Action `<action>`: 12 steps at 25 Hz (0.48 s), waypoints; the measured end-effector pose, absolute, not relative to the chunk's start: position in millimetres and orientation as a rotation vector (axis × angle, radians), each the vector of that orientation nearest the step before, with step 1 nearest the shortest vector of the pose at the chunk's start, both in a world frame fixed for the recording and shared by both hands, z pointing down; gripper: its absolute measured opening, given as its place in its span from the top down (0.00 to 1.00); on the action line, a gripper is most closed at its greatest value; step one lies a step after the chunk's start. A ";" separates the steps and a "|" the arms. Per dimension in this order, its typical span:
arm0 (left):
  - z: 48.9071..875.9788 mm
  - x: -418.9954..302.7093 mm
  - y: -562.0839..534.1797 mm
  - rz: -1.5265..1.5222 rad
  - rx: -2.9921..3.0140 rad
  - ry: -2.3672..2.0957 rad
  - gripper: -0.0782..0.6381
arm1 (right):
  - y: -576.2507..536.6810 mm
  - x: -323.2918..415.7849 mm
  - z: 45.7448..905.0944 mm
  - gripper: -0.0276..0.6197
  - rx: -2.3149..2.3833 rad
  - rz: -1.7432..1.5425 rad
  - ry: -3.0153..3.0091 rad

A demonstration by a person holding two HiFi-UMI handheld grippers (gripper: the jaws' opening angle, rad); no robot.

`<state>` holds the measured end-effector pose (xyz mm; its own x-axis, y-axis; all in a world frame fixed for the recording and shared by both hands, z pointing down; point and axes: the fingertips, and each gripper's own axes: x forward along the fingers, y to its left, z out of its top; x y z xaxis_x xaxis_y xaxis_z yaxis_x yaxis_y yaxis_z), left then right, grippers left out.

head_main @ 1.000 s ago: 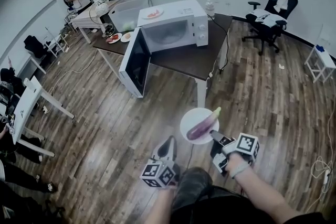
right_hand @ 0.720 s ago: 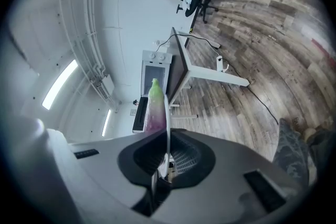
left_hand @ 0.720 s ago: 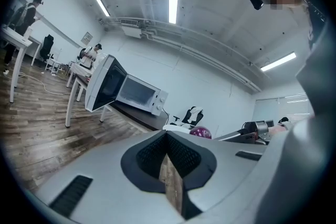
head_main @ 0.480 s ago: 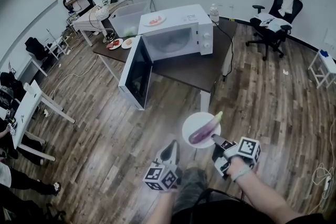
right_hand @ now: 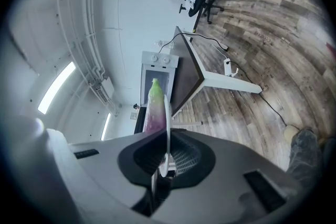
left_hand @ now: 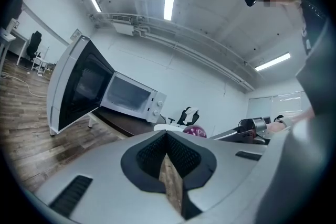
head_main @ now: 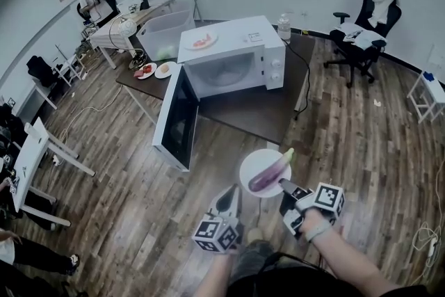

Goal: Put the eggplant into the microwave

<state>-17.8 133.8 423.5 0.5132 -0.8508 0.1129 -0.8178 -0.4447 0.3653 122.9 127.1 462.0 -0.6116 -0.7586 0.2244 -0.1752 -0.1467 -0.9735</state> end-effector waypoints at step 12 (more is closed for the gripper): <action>427.8 -28.1 41.9 -0.102 2.422 -1.324 0.89 | 37.8 108.4 463.3 0.94 -1.065 -1.788 1.669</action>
